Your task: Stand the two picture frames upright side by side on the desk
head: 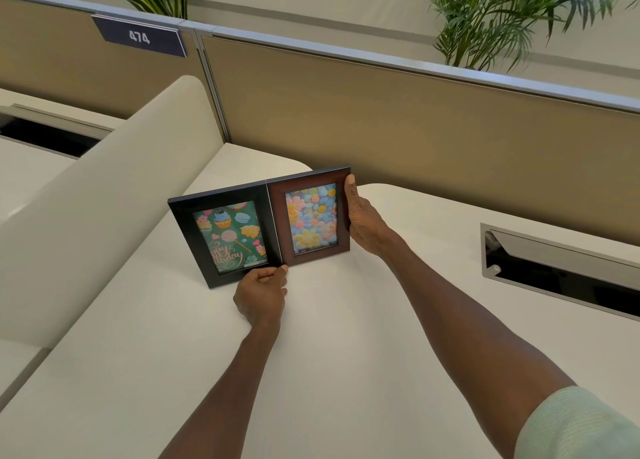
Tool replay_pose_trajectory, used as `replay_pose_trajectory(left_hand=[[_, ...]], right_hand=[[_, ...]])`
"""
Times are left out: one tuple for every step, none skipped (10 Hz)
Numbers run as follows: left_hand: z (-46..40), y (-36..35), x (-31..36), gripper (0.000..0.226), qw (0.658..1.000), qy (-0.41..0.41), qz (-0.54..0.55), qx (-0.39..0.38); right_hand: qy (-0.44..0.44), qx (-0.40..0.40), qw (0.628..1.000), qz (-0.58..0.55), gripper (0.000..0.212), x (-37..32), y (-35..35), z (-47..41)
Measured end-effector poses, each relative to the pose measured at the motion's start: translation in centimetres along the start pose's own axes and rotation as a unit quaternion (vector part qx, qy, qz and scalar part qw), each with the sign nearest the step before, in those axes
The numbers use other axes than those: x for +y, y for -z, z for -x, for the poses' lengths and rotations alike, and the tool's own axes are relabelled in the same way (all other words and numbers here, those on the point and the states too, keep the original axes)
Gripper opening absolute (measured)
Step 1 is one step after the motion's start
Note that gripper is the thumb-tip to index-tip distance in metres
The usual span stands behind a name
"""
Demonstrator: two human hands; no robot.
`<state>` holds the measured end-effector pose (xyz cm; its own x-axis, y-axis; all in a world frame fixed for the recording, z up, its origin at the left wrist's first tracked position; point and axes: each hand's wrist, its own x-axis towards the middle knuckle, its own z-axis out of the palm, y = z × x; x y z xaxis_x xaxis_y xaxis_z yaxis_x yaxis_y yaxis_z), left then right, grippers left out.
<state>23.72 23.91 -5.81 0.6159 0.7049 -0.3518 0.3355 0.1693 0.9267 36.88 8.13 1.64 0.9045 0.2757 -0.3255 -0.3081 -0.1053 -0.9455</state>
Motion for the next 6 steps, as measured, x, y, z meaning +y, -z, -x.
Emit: replay_pose_trajectory(left_hand=[[0.0,0.0,-0.1,0.016,1.0,-0.001,-0.004,0.0],[0.0,0.1,-0.1,0.017,1.0,-0.002,-0.005,-0.002],[0.1,0.1,0.0,0.016,1.0,-0.005,-0.008,0.001],[0.2,0.2,0.1,0.016,1.0,-0.008,-0.019,0.001],[0.6,0.4,0.0,0.015,0.998,-0.029,-0.053,-0.004],[1.7,0.6,0.2,0.014,0.993,-0.07,-0.091,-0.024]], right_hand=[[-0.001,-0.003,1.0,0.006,0.063,0.0,0.1,-0.1],[-0.008,-0.014,1.0,0.005,0.061,-0.1,0.1,0.1],[-0.014,-0.025,1.0,0.004,0.061,-0.3,0.1,0.3],[-0.009,-0.034,0.999,0.019,0.058,-0.5,0.0,1.2],[0.002,-0.001,0.999,0.042,0.062,-0.1,0.3,2.1],[0.005,0.063,0.994,0.086,0.074,1.4,0.4,3.9]])
